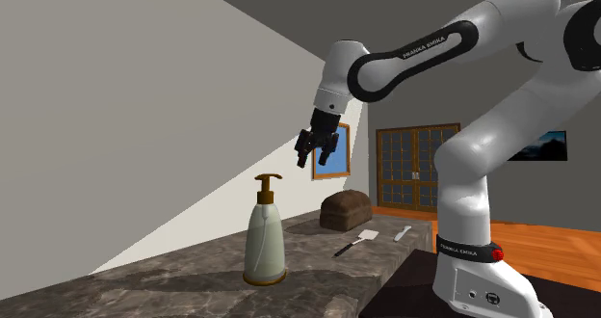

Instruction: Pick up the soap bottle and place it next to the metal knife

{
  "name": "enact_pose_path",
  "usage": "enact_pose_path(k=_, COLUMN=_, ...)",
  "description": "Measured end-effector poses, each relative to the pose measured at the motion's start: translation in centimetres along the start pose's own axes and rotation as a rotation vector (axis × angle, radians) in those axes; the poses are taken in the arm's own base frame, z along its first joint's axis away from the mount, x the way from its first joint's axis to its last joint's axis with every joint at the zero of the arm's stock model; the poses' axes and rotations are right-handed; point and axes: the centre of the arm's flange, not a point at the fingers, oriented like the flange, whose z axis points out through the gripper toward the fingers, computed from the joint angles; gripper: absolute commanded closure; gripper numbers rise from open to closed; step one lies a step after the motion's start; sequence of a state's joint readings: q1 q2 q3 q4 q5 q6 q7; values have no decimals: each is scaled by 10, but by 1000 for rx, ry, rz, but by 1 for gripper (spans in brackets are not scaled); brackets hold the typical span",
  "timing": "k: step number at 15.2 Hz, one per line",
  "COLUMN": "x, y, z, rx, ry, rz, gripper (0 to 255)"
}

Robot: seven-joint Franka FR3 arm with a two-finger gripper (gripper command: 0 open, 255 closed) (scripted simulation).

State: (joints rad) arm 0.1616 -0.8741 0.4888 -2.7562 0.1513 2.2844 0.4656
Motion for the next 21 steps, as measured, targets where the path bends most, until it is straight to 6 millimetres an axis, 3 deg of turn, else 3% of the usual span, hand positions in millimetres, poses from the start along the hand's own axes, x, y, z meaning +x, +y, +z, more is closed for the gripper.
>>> enact_pose_path(k=10, x=-30, y=-122, z=44, rx=6, ry=172, rz=34, gripper=0)
enact_pose_path(k=18, x=-25, y=-134, z=82, rx=10, ry=185, rz=38, gripper=0)
enact_pose_path(k=21, x=-24, y=-133, z=86, rx=10, ry=185, rz=38, gripper=0)
